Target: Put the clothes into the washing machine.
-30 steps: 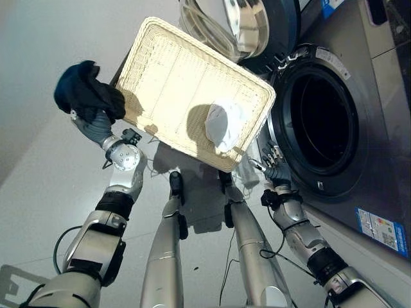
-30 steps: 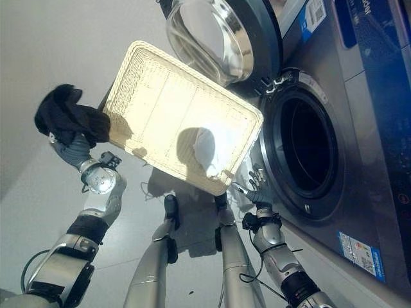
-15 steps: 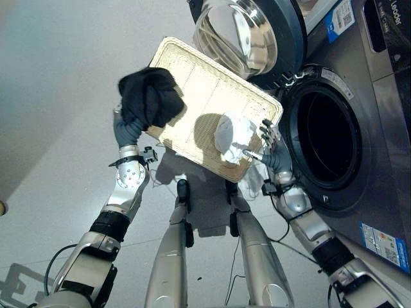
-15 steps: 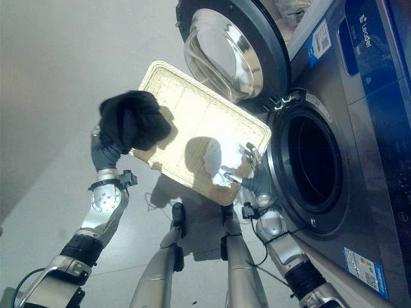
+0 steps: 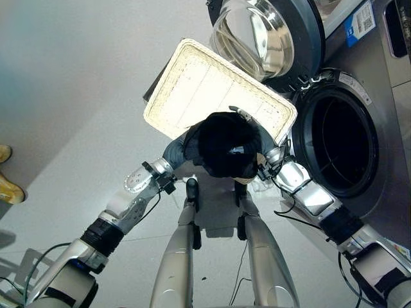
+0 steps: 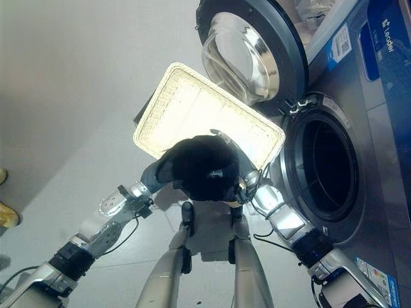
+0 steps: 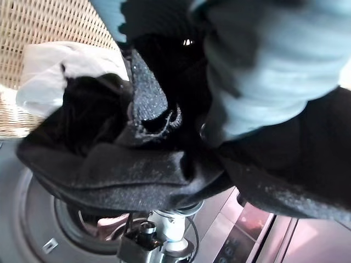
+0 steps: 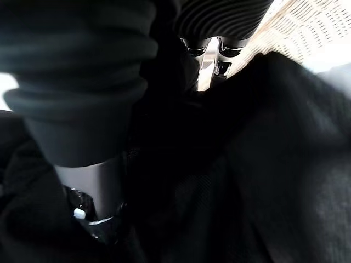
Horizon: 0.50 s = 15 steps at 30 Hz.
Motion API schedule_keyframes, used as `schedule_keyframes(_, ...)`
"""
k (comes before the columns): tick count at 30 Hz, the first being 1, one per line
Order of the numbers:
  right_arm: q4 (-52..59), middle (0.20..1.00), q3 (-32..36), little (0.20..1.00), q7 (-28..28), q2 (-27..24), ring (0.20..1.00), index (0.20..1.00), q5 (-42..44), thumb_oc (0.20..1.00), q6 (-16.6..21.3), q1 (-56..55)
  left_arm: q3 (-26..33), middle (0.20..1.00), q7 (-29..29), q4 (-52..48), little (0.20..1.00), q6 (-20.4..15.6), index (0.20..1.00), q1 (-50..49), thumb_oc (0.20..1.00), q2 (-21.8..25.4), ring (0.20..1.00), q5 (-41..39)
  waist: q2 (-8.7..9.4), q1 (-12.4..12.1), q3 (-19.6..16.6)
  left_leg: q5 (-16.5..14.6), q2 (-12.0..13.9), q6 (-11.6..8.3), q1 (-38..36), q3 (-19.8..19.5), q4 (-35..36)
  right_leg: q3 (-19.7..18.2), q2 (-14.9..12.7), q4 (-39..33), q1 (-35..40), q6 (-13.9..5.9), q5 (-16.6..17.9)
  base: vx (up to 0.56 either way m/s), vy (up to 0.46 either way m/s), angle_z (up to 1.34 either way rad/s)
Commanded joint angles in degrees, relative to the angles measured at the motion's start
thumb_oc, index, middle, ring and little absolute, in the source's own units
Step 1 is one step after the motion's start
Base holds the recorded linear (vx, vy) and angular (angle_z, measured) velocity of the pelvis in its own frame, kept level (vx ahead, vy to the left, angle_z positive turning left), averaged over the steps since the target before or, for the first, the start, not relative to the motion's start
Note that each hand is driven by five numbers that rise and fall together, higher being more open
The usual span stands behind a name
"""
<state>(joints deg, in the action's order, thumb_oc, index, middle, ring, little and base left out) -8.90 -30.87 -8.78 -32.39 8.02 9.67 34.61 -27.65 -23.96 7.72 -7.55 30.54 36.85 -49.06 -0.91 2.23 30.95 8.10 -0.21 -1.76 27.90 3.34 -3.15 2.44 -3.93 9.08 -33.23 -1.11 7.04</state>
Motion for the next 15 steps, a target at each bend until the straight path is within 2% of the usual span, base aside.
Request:
schedule_keyframes(1,6.52,1.0,-3.01,1.0,2.87,-1.29,1.0,1.0,2.86,1.0,-1.13,2.05,-1.14,0.2,-4.14,-8.61,0.2,-0.01,0.2,2.3,0.2,-2.0,0.2,-3.59,-2.79,1.18,-1.16,-5.23,-3.8,0.49,0.5,3.58,-3.42,4.4,0.9,-0.11,2.08,-2.58,-4.09,0.0,0.0,0.0)
schedule_keyframes(6,6.16,1.0,-7.78,1.0,13.77,-2.87,1.0,1.0,14.45,1.0,-9.4,3.12,-3.13,0.2,-5.24,-9.84,0.2,0.54,0.2,3.62,0.2,-0.66,0.2,-5.45,-2.66,1.02,-1.16,-4.43,-3.66,0.43,0.03,4.07,-1.64,4.75,0.97,-1.28,2.5,-2.58,-3.71,0.0,-0.021,-0.01)
schedule_keyframes(8,5.55,1.0,-9.4,1.0,18.0,-2.96,1.0,1.0,19.88,1.0,-11.85,3.14,-4.1,0.2,-4.61,-10.07,0.2,0.11,0.2,4.07,0.2,-0.16,0.2,-4.89,-2.56,0.81,-1.16,-4.06,-3.55,0.41,-0.01,4.1,-1.19,4.99,0.97,-1.46,2.44,-2.58,-3.46,0.0,-0.042,0.0)
schedule_keyframes(9,5.55,1.0,-9.4,1.0,18.0,-2.96,1.0,1.0,19.88,1.0,-11.85,3.14,-4.1,0.2,-4.61,-10.07,0.2,0.11,0.2,4.07,0.2,-0.16,0.2,-4.89,-2.56,0.81,-1.16,-4.06,-3.55,0.41,-0.01,4.1,-1.19,4.99,0.97,-1.46,2.44,-2.58,-3.46,0.0,-0.059,0.02)
schedule_keyframes(10,5.0,1.0,-11.02,1.0,23.15,-2.74,1.0,1.0,27.48,1.0,-15.64,3.13,-5.27,0.2,-3.47,-9.81,0.2,-0.06,0.2,5.02,0.2,-0.02,0.2,-4.56,-2.43,0.64,-1.16,-3.77,-3.5,0.42,0.09,4.03,-0.83,5.18,1.03,-1.71,2.34,-2.54,-3.28,0.0,-0.048,0.02)
schedule_keyframes(12,4.54,1.0,-11.88,1.0,25.83,-2.4,1.0,1.0,32.08,1.0,-17.5,3.24,-6.11,0.2,-2.5,-9.66,0.2,-0.38,0.2,5.63,0.2,0.11,0.2,-4.66,-2.41,0.52,-1.16,-3.49,-3.47,0.39,0.22,4.03,-0.64,5.32,1.05,-1.83,2.22,-2.49,-3.1,0.0,-0.042,0.01)
schedule_keyframes(13,4.38,0.573,-12.51,0.573,28.36,-1.82,0.573,0.573,36.89,0.573,-19.29,2.85,-6.73,0.2,-0.96,-9.46,0.2,-0.98,0.2,5.86,0.2,-0.02,0.2,-3.76,-2.43,0.42,-1.16,-3.29,-3.41,0.36,0.44,3.99,-0.57,5.39,1.09,-1.8,2.01,-2.43,-3.03,0.01,-0.031,-0.01)
schedule_keyframes(14,4.48,0.351,-12.79,0.351,29.53,-1.26,0.351,0.351,41.06,0.351,-20.4,2.38,-7.3,0.2,0.16,-9.23,0.2,-1.51,0.2,6.09,0.2,0.05,0.2,-3.58,-2.45,0.38,-1.16,-3.08,-3.34,0.32,0.6,3.97,-0.48,5.39,1.16,-1.78,1.82,-2.4,-2.91,0.0,0.0,0.0)
schedule_keyframes(15,4.48,0.351,-12.79,0.351,29.52,-1.26,0.351,0.351,41.06,0.351,-20.4,2.38,-7.3,0.2,0.16,-9.22,0.2,-1.51,0.2,6.09,0.2,0.05,0.2,-3.58,-2.45,0.38,-1.16,-3.08,-3.34,0.32,0.6,3.97,-0.48,5.39,1.16,-1.78,1.82,-2.4,-2.91,0.0,0.0,0.0)
